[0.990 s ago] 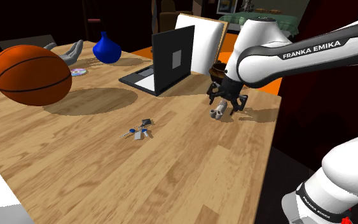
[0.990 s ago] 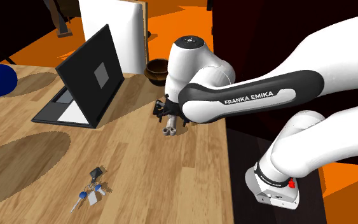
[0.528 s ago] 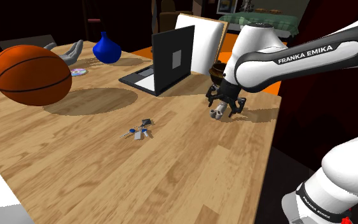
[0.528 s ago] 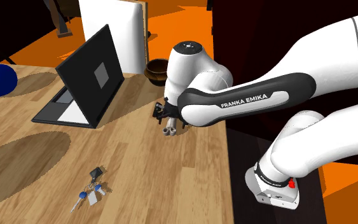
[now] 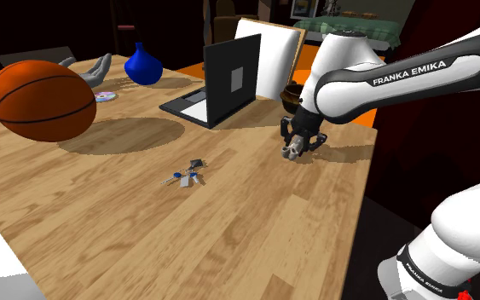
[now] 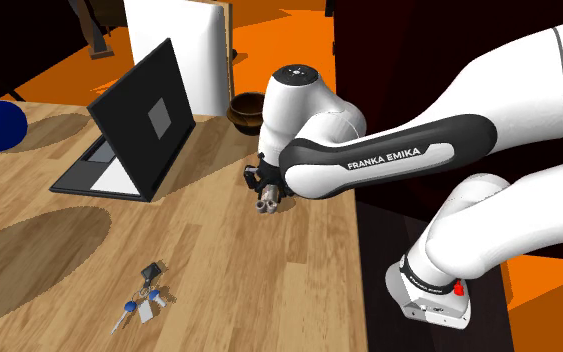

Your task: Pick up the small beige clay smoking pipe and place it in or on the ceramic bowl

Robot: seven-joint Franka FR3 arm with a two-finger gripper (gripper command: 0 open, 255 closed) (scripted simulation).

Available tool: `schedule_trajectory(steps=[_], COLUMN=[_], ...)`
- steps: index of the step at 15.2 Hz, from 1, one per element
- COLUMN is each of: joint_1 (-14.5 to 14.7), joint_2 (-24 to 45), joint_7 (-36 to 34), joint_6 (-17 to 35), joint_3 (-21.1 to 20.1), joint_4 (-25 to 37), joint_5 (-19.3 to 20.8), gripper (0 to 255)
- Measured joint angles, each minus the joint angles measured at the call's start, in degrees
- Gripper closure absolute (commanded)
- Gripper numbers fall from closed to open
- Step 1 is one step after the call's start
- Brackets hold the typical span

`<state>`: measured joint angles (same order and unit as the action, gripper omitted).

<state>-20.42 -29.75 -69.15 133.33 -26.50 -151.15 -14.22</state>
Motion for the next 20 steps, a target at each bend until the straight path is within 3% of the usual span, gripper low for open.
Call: schedule_trajectory(steps=[5, 20], joint_1=[0.0, -0.2], joint_2=[-0.2, -4.4], joint_7=[0.1, 0.3], joint_6=[-0.5, -12.8], joint_3=[0.2, 2.8], joint_4=[0.3, 8.4], joint_5=[0.1, 1.2], gripper=[255, 255])
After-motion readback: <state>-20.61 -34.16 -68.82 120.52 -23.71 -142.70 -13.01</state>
